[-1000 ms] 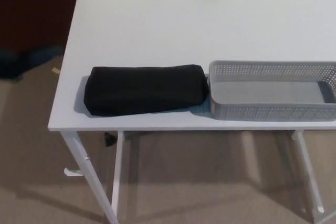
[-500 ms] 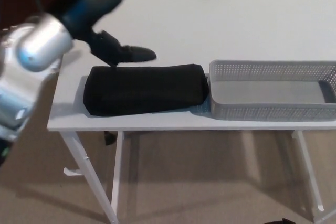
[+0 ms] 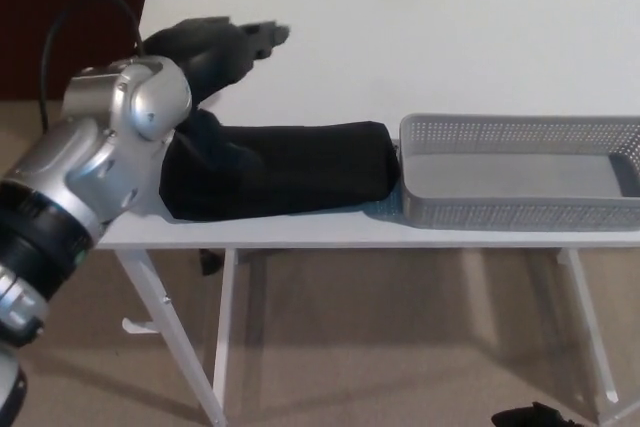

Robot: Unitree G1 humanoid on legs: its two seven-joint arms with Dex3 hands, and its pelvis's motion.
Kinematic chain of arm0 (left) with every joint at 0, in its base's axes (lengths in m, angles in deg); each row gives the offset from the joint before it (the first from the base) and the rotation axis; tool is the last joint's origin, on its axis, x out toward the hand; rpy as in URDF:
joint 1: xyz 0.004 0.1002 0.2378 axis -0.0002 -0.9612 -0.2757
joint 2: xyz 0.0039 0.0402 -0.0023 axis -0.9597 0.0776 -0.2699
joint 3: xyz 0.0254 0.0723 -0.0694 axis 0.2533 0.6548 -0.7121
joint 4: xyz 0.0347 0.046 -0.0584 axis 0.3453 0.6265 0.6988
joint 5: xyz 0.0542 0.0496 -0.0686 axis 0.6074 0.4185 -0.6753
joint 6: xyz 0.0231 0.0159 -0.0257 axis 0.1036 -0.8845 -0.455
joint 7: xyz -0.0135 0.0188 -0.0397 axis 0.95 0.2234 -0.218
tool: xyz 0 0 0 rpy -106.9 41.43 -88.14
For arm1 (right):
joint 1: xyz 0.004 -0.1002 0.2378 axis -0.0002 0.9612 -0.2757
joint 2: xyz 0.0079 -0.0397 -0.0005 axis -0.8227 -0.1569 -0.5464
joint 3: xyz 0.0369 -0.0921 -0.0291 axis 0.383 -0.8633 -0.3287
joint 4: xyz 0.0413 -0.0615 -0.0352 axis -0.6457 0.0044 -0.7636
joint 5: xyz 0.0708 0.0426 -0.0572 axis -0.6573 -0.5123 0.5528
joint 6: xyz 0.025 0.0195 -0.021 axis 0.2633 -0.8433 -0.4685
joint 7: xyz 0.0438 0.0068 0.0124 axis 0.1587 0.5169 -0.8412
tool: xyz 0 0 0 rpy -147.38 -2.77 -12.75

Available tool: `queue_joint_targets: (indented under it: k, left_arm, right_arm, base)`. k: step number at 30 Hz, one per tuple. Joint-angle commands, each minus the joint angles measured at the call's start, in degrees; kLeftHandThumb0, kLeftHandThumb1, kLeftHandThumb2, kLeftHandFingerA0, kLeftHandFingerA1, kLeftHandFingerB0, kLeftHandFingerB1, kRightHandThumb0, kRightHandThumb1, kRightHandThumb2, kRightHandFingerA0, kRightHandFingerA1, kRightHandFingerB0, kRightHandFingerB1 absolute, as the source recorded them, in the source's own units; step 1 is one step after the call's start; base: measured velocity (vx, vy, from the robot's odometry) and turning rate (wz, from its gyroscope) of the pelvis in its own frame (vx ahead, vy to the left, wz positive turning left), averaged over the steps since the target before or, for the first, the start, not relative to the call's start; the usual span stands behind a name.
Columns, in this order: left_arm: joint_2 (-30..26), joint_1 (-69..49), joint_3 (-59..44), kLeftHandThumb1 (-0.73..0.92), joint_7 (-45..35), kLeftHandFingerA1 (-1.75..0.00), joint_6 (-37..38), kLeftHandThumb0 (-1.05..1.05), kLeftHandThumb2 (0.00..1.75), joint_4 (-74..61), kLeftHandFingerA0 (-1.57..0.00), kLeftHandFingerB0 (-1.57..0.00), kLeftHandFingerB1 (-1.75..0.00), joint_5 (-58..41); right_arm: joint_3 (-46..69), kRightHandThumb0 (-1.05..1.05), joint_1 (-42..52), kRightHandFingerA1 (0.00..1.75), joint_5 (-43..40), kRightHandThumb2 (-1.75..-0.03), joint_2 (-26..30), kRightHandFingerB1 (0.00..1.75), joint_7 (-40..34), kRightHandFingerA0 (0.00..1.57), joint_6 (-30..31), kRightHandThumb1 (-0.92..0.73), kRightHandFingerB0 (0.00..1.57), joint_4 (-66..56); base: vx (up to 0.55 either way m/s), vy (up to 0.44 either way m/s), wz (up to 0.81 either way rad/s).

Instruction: The robot walk towards a table in front and pick up a black pencil case on the left hand side and put the pencil case into a small container on the right hand side

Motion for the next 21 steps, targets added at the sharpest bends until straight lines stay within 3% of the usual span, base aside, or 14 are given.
queue_joint_targets:
  k: [1, 2, 3, 4, 5, 6, 7, 12, 13, 14, 21]
  left_arm:
    - [2.7, 2.3, 1.4, 0.41, 0.9, -0.03, -4.5, -0.78, 0.57, 3.9, 0.00, 0.00, -0.08, 7.3]
    - [3.1, 2.3, 1.4, 0.41, 0.9, -0.04, -4.6, -0.76, 0.56, 4.1, 0.00, 0.00, -0.07, 7.7]
    - [3.5, 2.0, 1.4, 0.39, 0.5, -0.01, -4.6, -0.68, 0.79, 3.9, 0.00, 0.00, -0.06, 7.9]
    - [3.7, 1.9, 1.4, 0.39, 0.3, -0.01, -4.6, -0.68, 0.79, 3.8, 0.00, 0.00, -0.06, 8.1]
    - [3.9, 1.9, 1.5, 0.43, -0.2, -0.03, -4.7, -0.77, 0.56, 3.7, 0.00, 0.00, -0.05, 8.4]
    - [4.1, 1.8, 1.4, 0.43, -0.4, -0.03, -4.7, -0.77, 0.56, 3.7, 0.00, 0.00, -0.05, 8.7]
    - [4.5, 1.9, 2.1, 0.40, -1.9, 0.00, -5.1, -0.69, 0.80, 3.5, 0.00, 0.00, -0.04, 9.5]
    - [5.9, 1.8, 2.5, 0.39, -5.5, 0.00, -6.2, -0.67, 0.80, 2.6, 0.00, 0.00, -0.03, 9.9]
    - [6.4, 1.6, 2.5, 0.38, -5.8, 0.00, -6.4, -0.79, 0.60, 2.3, 0.00, 0.00, -0.07, 10.0]
    - [6.7, 1.5, 2.4, 0.38, -6.3, -0.01, -6.7, -0.65, 0.80, 2.0, 0.00, 0.00, -0.05, 10.0]
    - [7.7, 0.6, 2.6, 0.37, -10.1, -0.02, -8.2, -0.64, 0.80, -0.1, 0.00, 0.00, -0.05, 10.8]
  right_arm:
    - [0.1, -0.47, 0.0, 0.67, 0.2, -0.74, 1.6, 0.69, 0.4, 0.66, 2.0, -0.75, 0.35, -1.1]
    - [0.1, -0.47, -0.1, 0.68, 0.2, -0.74, 1.6, 0.68, 0.5, 0.67, 2.3, -0.75, 0.34, -1.2]
    - [0.1, -0.47, -0.2, 0.69, 0.1, -0.73, 1.6, 0.67, 0.6, 0.68, 2.7, -0.75, 0.34, -1.4]
    - [0.2, -0.47, -0.2, 0.69, 0.1, -0.73, 1.6, 0.67, 0.7, 0.68, 3.0, -0.75, 0.34, -1.6]
    - [0.2, -0.46, -0.2, 0.68, 0.0, -0.74, 1.5, 0.67, 0.8, 0.66, 3.2, -0.75, 0.34, -1.8]
    - [0.2, -0.46, -0.2, 0.68, -0.1, -0.74, 1.5, 0.67, 0.8, 0.66, 3.3, -0.75, 0.34, -2.0]
    - [0.3, -0.46, -0.5, 0.66, -0.2, -0.73, 1.6, 0.66, 1.1, 0.64, 3.8, -0.75, 0.34, -2.1]
    - [0.5, -0.47, -0.6, 0.67, -0.2, -0.73, 1.8, 0.67, 1.3, 0.66, 5.1, -0.76, 0.34, -3.6]
    - [0.4, -0.49, -0.6, 0.68, 0.0, -0.74, 2.0, 0.68, 1.3, 0.67, 4.7, -0.75, 0.35, -3.6]
    - [0.3, -0.50, -0.5, 0.68, 0.0, -0.74, 2.2, 0.68, 1.4, 0.67, 4.7, -0.75, 0.35, -3.9]
    - [0.3, -0.49, 0.0, 0.62, -0.3, -0.73, 2.6, 0.67, 2.8, 0.62, 5.8, -0.75, 0.37, -4.0]
  base:
    - [0.00, 0.000, 0.00]
    - [0.00, 0.000, 0.00]
    - [0.00, 0.000, 0.00]
    - [0.00, 0.000, 0.00]
    - [0.00, 0.000, 0.00]
    - [0.00, 0.000, 0.00]
    - [0.00, 0.000, 0.00]
    - [0.00, 0.000, 0.00]
    - [0.00, 0.000, 0.00]
    - [0.00, 0.000, 0.00]
    - [0.00, 0.000, 0.00]
